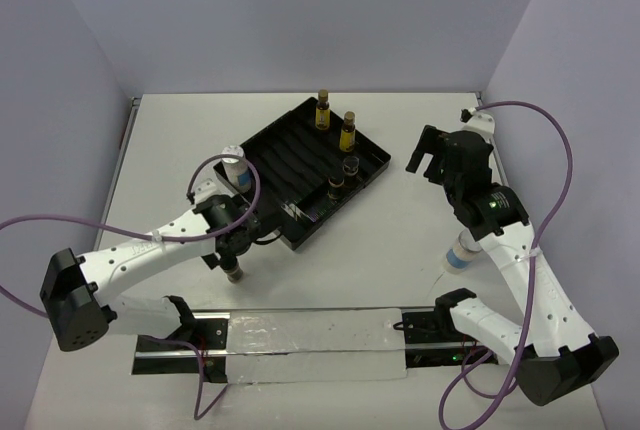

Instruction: Organize the condiment bottles

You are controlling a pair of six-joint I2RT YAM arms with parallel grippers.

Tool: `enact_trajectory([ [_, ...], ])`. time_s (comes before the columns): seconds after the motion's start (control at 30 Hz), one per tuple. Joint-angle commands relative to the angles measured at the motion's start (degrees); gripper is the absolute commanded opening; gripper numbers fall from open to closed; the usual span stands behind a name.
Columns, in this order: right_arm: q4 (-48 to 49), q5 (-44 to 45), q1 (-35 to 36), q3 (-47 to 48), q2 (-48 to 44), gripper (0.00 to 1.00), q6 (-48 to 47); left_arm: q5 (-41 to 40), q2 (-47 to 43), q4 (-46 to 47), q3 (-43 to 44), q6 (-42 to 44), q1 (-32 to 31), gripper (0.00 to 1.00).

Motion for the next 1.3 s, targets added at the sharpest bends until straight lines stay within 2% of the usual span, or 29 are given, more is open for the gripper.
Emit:
enact_trajectory([
  [0.0, 2.84, -1.08, -0.29, -1.03, 0.12, 1.0, 0.8, 2.92, -2.78, 0.89, -3.74, -4.8, 0.11, 0.97],
  [0.17, 2.78, -1.64, -0.26, -0.91, 0.48, 1.0, 0.91, 7.08, -6.07, 4.79, -8.36, -5.43, 0.11, 0.97],
  [0.37, 2.7, -1.99, -0.25, -0.68, 0.64, 1.0, 0.84, 7.85, -8.98, 5.49, -11.25, -7.13, 0.11, 0.95],
  [0.67, 2.73, -2.96, -0.19, -0.36, 1.17, 1.0, 1.1, 8.98, -7.44, 7.11, -11.66, -6.0, 0.11, 0.8],
  [1.03, 2.79, -2.82, -0.16, -0.68, 1.26, 1.0, 1.21, 8.83, -7.87, 6.81, -12.15, -6.43, 0.11, 0.67],
  [1.2, 3.01, -3.26, -0.16, -0.85, 1.39, 1.0, 1.45, 8.86, -8.11, 6.37, -12.49, -6.26, 0.11, 0.52],
  [1.27, 2.97, -3.22, -0.25, -0.83, 1.44, 1.0, 1.45, 8.81, -8.28, 6.55, -12.31, -5.47, 0.11, 0.35],
])
